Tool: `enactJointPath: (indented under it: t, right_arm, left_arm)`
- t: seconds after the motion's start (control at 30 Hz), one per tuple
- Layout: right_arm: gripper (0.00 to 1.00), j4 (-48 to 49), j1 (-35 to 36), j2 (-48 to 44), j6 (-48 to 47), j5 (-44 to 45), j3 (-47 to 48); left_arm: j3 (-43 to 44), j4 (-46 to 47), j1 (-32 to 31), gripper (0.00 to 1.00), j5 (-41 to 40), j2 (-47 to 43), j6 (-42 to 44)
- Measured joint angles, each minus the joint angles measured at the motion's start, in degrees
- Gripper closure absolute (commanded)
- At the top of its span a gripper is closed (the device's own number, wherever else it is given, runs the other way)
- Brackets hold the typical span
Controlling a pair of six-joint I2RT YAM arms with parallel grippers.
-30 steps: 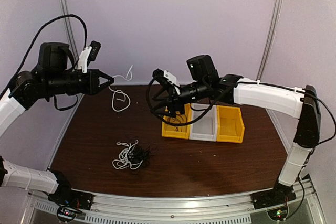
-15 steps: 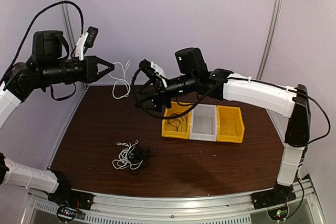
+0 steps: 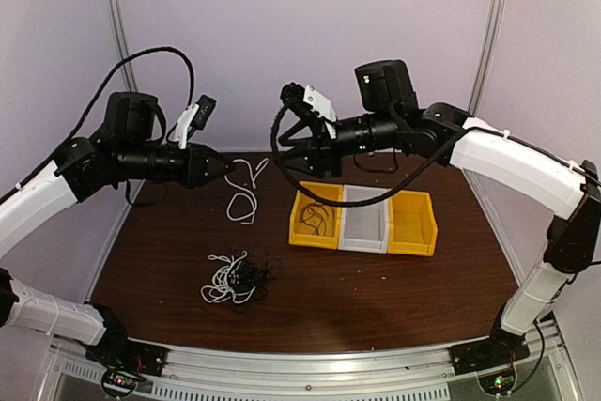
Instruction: Untangle the cables
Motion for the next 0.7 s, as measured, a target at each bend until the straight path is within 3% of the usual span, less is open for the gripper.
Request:
enactJointPath:
  t: [0.2,0.37,0.7]
  right_arm:
    - [0.54,-0.8,0.0,1.2,-0.9,0.7,-1.0]
    - [0.66,-2.2,0.0,2.9,-1.6,-1.2,-0.9]
    - [0.72,-3.7,0.0,3.5,-2.1,-5.5,-0.9]
  left_arm:
    - [-0.2,3.2,-1.8,1.00,4.9,3.0,1.0]
    - [-0.2,3.7,-4.6,1.00,7.0,5.0,2.2]
    - [-0.2,4.6,-6.0,1.00,7.5,5.7,3.1]
